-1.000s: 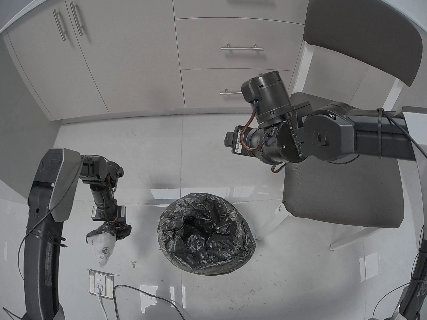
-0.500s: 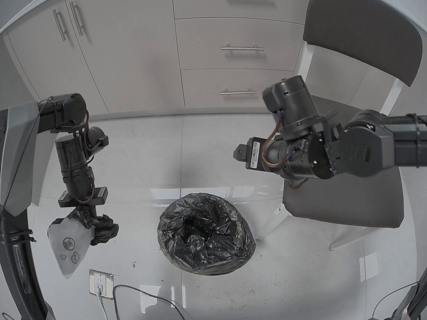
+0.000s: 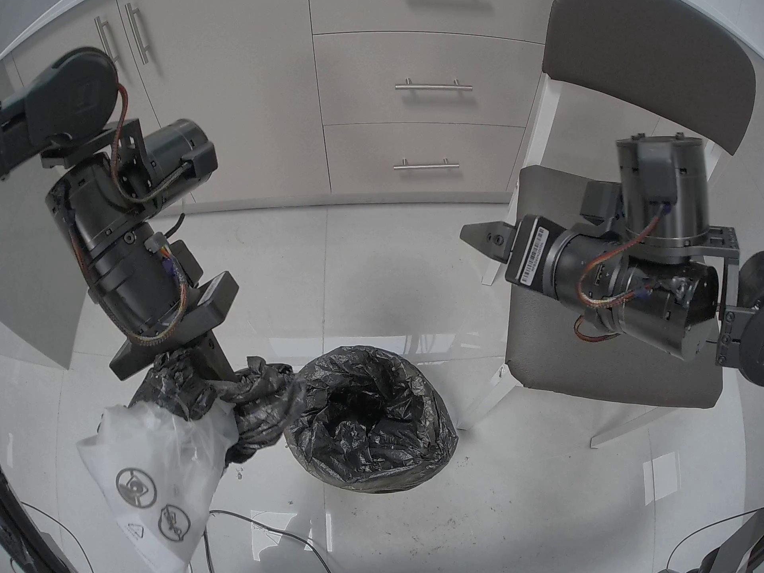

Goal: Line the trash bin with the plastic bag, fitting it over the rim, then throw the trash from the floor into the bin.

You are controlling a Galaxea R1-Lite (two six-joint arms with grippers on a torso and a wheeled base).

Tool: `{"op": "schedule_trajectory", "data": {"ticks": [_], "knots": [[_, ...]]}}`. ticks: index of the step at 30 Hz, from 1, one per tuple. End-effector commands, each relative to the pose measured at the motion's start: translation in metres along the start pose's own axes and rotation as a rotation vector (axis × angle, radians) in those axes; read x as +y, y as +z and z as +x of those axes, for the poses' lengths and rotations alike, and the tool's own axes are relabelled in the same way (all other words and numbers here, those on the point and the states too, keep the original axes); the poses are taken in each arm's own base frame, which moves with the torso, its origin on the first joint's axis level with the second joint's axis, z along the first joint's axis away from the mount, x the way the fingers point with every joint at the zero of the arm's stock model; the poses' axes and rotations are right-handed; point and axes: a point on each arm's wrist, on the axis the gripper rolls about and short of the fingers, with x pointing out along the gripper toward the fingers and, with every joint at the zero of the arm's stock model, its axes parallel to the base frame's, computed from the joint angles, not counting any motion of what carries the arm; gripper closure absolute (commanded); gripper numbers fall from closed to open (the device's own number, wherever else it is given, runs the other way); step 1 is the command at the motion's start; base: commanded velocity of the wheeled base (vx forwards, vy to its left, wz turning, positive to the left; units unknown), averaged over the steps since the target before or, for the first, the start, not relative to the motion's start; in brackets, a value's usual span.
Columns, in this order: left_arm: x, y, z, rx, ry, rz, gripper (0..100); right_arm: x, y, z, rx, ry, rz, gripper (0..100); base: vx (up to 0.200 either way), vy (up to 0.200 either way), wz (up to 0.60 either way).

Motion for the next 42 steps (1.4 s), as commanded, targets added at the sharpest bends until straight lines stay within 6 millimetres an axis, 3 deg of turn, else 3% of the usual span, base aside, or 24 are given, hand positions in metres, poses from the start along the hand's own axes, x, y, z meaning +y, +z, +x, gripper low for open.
{"op": "schedule_trajectory", "data": {"ticks": [1,6,10,14,16,17,18,22,27,33,42], "knots": [[-0.022,-0.039,-0.006,-0.007,-0.056,0.167,100,-0.002,0.003,-0.019,-0.051,0.058,0.021,0,0.000,0.000,0.00],[-0.050,-0.039,-0.002,-0.131,-0.172,0.328,100,-0.002,0.002,-0.024,-0.061,0.073,0.026,0,0.000,0.000,0.00],[-0.074,-0.038,-0.016,-0.347,-0.342,0.449,100,-0.003,0.002,-0.024,-0.062,0.072,0.026,0,0.000,0.000,0.00],[-0.086,-0.051,0.026,-0.577,-0.303,0.521,100,-0.004,0.002,-0.026,-0.062,0.072,0.026,0,0.000,0.000,0.00],[-0.087,-0.054,0.062,-0.752,-0.252,0.537,100,-0.004,0.002,-0.026,-0.061,0.073,0.026,0,0.000,0.000,0.00],[-0.086,-0.054,0.065,-0.763,-0.249,0.537,100,-0.004,0.002,-0.026,-0.061,0.073,0.026,0,0.000,0.000,0.00],[-0.081,-0.051,0.091,-0.887,-0.213,0.560,100,-0.004,0.001,-0.025,-0.059,0.072,0.025,0,0.000,0.000,0.00],[-0.053,-0.040,0.136,-0.929,-0.126,0.658,100,-0.005,0.000,-0.023,-0.054,0.067,0.024,0,0.000,0.000,0.00],[-0.037,-0.026,0.172,-0.935,-0.093,0.652,100,-0.006,-0.001,-0.021,-0.051,0.060,0.022,0,0.000,0.000,0.00],[-0.030,-0.006,0.193,-0.991,-0.034,0.672,100,-0.007,0.001,-0.022,-0.056,0.058,0.027,0,0.000,0.000,0.00],[-0.020,0.016,0.196,-1.039,0.029,0.633,100,-0.007,-0.001,-0.020,-0.050,0.056,0.024,0,0.000,0.000,0.00]]}}
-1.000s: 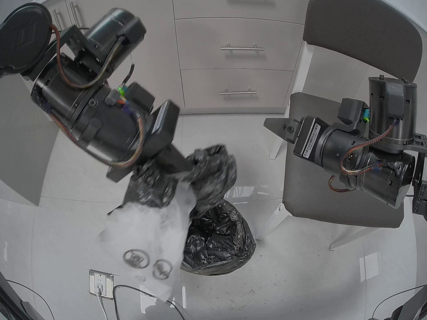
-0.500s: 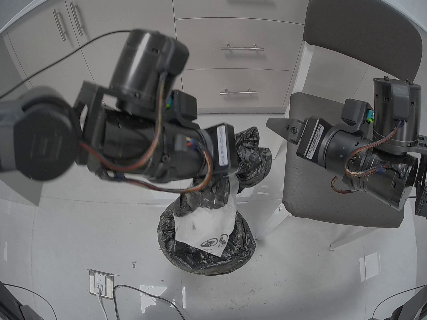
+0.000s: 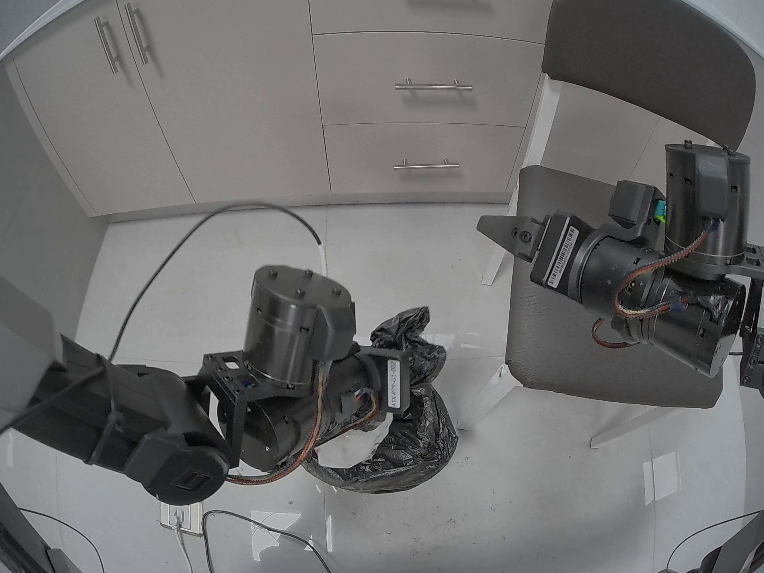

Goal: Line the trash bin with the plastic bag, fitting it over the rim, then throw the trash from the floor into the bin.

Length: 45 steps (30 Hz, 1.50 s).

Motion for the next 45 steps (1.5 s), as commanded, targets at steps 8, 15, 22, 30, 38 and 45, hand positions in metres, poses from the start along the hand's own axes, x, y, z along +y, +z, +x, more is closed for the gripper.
{"op": "schedule_trajectory", "data": {"ticks": [8,15,22,30,38,45], "knots": [[0.035,-0.025,0.042,0.025,0.147,-0.011,100,0.000,-0.003,0.002,0.009,-0.002,-0.004,0,0.000,0.000,0.00],[0.030,-0.015,0.057,-0.011,0.137,0.014,100,0.000,-0.003,0.003,0.010,-0.002,-0.005,0,0.000,0.000,0.00],[0.030,-0.016,0.074,-0.010,0.140,0.033,100,0.001,-0.002,0.001,0.006,0.000,-0.003,0,0.000,0.000,0.00],[0.030,-0.020,0.081,-0.008,0.143,0.032,100,0.000,-0.005,0.002,0.013,-0.005,-0.008,0,0.000,0.000,0.00],[0.033,-0.020,0.082,-0.009,0.149,0.029,100,0.000,-0.005,0.002,0.015,-0.004,-0.009,0,0.000,0.000,0.00],[0.034,-0.023,0.084,-0.001,0.153,0.032,0,-0.001,-0.003,0.001,0.009,-0.004,-0.006,0,0.000,0.000,0.00]]}}
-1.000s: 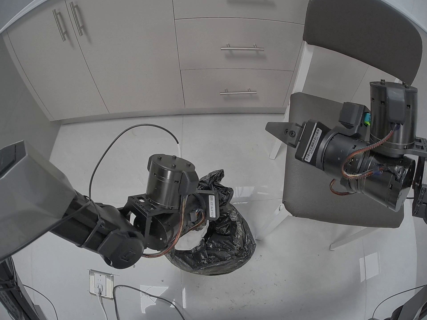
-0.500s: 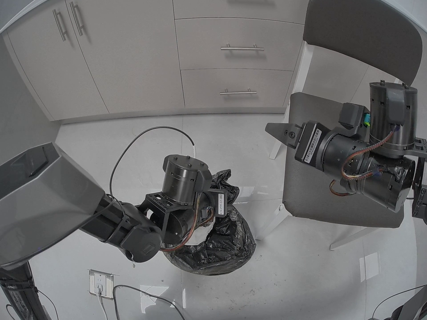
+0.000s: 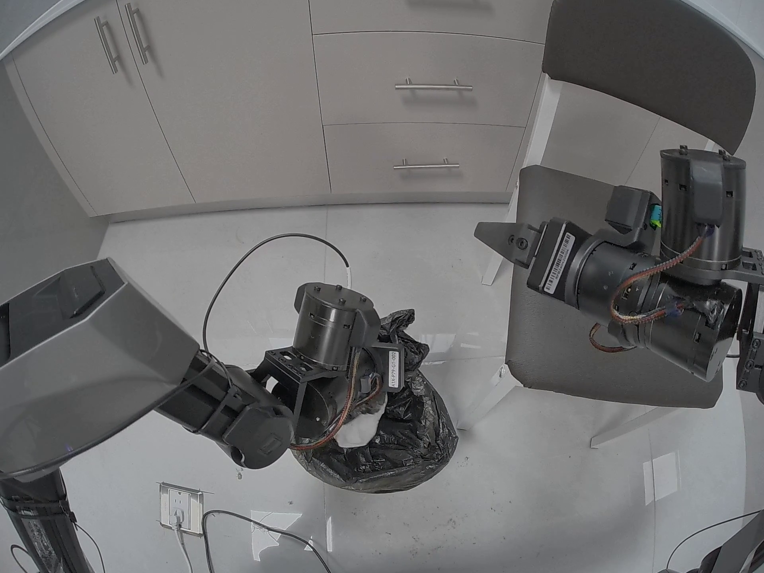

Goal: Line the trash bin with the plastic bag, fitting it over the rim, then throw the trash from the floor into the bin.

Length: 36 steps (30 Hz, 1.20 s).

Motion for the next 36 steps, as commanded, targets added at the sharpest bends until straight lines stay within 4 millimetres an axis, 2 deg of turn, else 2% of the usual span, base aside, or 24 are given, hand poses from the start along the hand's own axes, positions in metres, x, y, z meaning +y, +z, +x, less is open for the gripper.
{"op": "schedule_trajectory", "data": {"ticks": [1,21,22,34,36], "knots": [[0.000,-0.002,0.002,0.003,0.000,0.000,0,-0.001,0.000,0.000,0.000,-0.002,0.000,0,0.000,0.000,0.00],[-0.001,-0.004,0.002,0.008,-0.002,-0.007,0,-0.001,-0.001,0.002,0.005,-0.007,-0.002,0,0.000,0.000,0.00],[-0.001,-0.004,0.002,0.010,-0.001,-0.007,100,-0.001,-0.001,0.002,0.004,-0.008,-0.002,0,0.000,0.000,0.00],[0.003,-0.008,0.008,0.029,0.007,-0.003,100,-0.001,-0.003,0.003,0.008,-0.007,-0.004,0,0.000,0.000,0.00],[0.005,-0.002,0.012,0.023,0.015,-0.008,100,-0.001,-0.003,0.003,0.008,-0.007,-0.004,0,0.000,0.000,0.00]]}}
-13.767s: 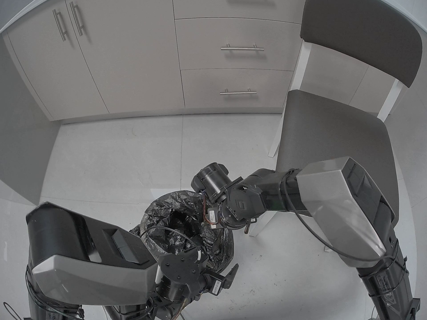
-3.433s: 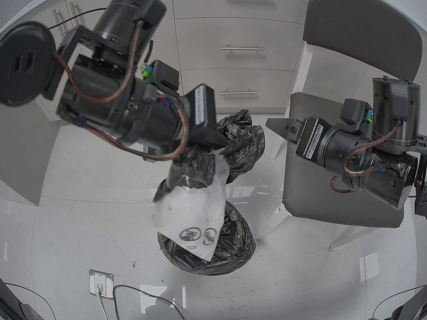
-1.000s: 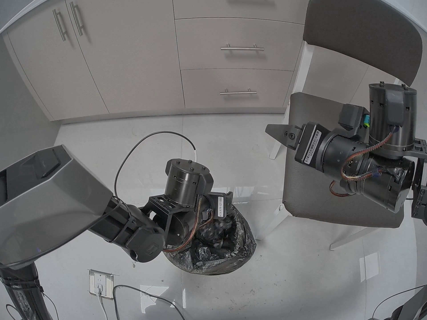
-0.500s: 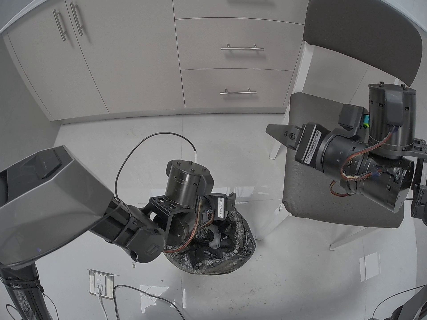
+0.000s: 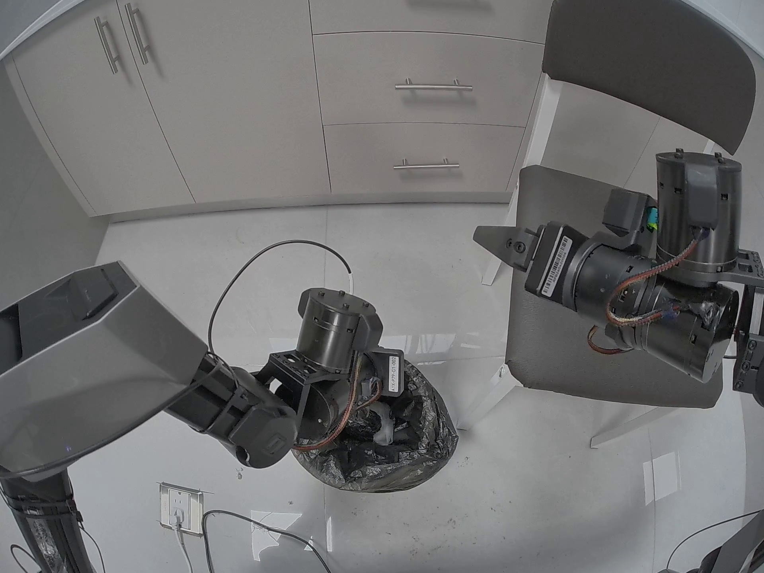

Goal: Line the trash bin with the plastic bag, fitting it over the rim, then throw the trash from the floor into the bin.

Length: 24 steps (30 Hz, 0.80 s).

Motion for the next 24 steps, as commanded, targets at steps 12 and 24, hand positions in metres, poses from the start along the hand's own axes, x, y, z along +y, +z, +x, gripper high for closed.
{"op": "schedule_trajectory", "data": {"ticks": [12,24], "knots": [[0.028,0.019,0.060,0.140,0.131,-0.019,100,0.000,-0.001,0.001,0.004,-0.003,-0.003,0,0.000,0.000,0.00],[0.027,0.015,0.096,0.112,0.131,-0.041,100,-0.001,-0.002,0.003,0.006,-0.008,-0.005,0,0.000,0.000,0.00]]}}
